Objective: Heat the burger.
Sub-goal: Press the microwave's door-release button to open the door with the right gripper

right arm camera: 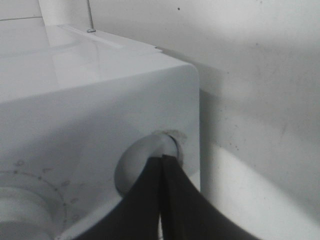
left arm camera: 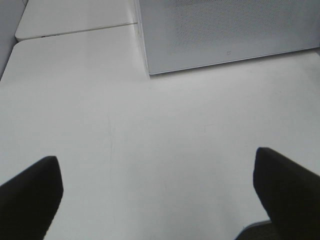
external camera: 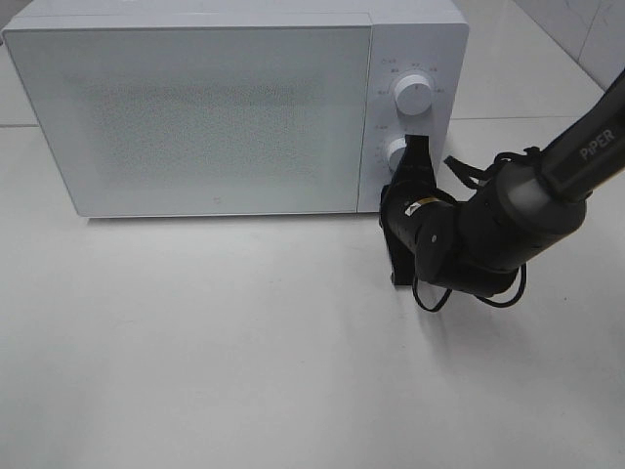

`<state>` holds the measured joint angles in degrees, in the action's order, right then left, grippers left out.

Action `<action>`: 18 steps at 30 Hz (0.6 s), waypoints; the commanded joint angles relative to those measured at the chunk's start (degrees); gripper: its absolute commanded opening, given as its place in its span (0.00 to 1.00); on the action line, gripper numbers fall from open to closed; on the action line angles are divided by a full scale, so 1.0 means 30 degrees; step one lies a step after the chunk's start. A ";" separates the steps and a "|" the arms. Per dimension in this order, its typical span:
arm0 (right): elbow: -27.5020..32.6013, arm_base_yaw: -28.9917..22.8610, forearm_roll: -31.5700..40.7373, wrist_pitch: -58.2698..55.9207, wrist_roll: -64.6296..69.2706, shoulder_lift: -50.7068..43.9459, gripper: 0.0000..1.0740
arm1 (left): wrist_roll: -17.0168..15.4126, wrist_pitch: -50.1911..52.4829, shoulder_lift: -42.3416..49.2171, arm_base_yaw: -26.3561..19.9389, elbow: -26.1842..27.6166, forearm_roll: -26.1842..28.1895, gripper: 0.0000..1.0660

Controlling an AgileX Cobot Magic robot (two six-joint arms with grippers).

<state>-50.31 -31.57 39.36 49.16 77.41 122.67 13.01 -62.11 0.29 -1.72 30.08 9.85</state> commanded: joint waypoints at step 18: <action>-0.2731 0.0076 -0.0783 0.6875 0.0325 0.0783 0.00 | -0.0076 0.0057 0.0363 0.0000 -0.0057 0.0076 0.91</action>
<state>-53.23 -32.77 43.83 55.12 77.23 125.82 13.01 -62.11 0.29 -1.72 30.08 9.80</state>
